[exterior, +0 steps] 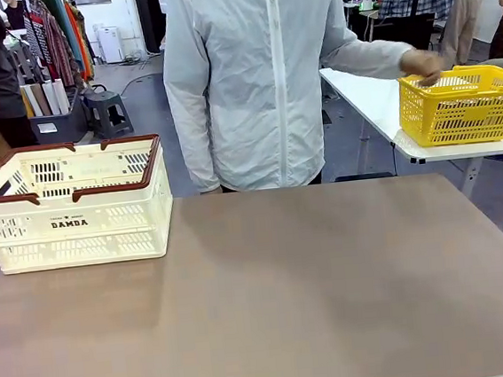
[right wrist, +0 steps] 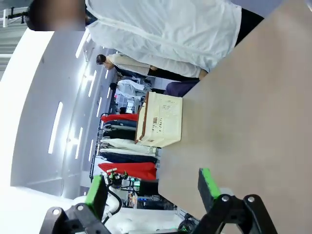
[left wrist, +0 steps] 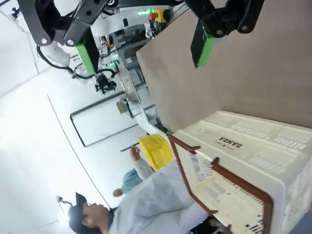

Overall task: Place the drinks into the Shopping basket.
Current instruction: Pick up one drink and place it into the Shopping basket.

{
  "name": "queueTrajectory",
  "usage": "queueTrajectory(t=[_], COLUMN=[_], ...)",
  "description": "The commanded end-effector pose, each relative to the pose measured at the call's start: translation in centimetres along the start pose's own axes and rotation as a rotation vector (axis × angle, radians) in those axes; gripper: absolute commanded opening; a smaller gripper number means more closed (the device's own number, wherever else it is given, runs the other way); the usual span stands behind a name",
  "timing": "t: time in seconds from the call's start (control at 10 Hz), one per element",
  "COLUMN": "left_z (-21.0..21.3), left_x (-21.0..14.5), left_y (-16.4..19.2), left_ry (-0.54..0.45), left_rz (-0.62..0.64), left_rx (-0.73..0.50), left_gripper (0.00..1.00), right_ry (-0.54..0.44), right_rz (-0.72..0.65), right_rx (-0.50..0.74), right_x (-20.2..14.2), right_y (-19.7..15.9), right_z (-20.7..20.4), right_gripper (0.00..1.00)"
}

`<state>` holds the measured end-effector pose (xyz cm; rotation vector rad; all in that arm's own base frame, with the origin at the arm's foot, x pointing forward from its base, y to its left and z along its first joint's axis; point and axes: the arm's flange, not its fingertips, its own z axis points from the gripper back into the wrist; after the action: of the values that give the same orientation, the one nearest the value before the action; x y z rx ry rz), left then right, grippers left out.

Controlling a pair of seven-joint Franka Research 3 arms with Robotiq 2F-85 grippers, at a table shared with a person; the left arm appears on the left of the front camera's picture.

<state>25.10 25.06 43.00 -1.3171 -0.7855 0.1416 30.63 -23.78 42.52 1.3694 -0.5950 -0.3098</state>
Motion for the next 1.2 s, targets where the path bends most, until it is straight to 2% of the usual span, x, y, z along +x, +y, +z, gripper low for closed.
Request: queueTrajectory(t=[0.0, 1.1], left_z=[-0.14, -0.14], left_x=[0.23, 0.23], left_y=[-1.08, -1.08], left_ry=[0.032, 0.032], left_rz=[-0.020, -0.020], left_rx=[-0.022, -0.022], left_gripper=[1.00, 1.00], right_ry=[0.029, 0.029], right_rz=[0.049, 0.049], right_rx=[-0.019, -0.019], right_x=[-0.18, -0.18], right_y=[2.44, 2.44], right_z=[-0.12, -0.12], right_gripper=[1.00, 1.00])
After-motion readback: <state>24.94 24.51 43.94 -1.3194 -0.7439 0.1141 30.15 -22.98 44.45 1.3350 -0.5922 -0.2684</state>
